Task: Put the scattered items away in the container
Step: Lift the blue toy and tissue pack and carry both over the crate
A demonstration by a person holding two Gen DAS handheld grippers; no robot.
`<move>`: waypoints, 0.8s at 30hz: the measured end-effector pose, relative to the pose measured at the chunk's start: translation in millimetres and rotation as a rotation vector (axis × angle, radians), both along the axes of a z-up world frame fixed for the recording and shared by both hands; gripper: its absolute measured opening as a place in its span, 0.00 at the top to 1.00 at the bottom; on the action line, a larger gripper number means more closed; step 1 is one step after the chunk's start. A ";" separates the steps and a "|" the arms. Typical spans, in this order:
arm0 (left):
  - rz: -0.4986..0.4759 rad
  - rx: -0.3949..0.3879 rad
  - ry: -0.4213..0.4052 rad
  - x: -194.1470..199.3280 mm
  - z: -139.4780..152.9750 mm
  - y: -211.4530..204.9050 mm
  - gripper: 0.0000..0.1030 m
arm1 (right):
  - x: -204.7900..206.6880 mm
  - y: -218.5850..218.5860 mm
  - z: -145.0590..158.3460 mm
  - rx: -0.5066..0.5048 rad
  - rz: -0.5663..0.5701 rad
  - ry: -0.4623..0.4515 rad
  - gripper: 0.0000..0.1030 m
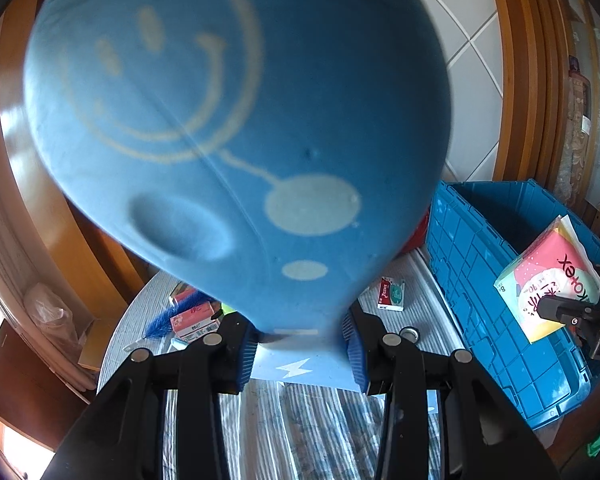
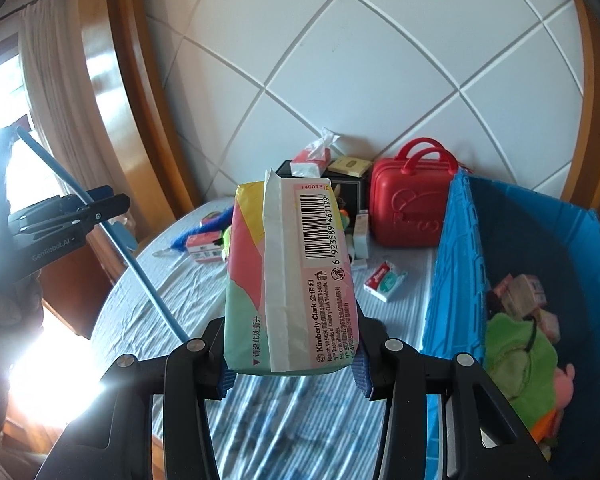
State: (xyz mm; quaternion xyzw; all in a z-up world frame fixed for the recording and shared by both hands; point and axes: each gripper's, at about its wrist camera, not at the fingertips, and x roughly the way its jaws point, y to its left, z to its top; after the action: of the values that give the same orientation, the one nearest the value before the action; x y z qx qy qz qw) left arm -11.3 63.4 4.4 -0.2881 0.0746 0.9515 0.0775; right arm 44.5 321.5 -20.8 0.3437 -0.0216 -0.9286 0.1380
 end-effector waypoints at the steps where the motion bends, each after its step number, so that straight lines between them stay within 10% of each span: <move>1: -0.005 -0.001 0.004 -0.9 2.0 5.4 0.63 | 1.3 5.1 1.8 -0.002 -0.004 0.005 0.57; 24: -0.211 -0.036 0.072 -34.6 36.5 147.9 0.63 | 14.4 143.2 24.3 -0.024 -0.196 0.070 0.57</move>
State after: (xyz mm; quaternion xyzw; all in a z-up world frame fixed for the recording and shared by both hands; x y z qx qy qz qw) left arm -45.9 211.4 40.9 -0.2458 0.1241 0.9463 0.1693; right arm 58.9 464.7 3.5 0.3056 -0.0612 -0.9488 0.0514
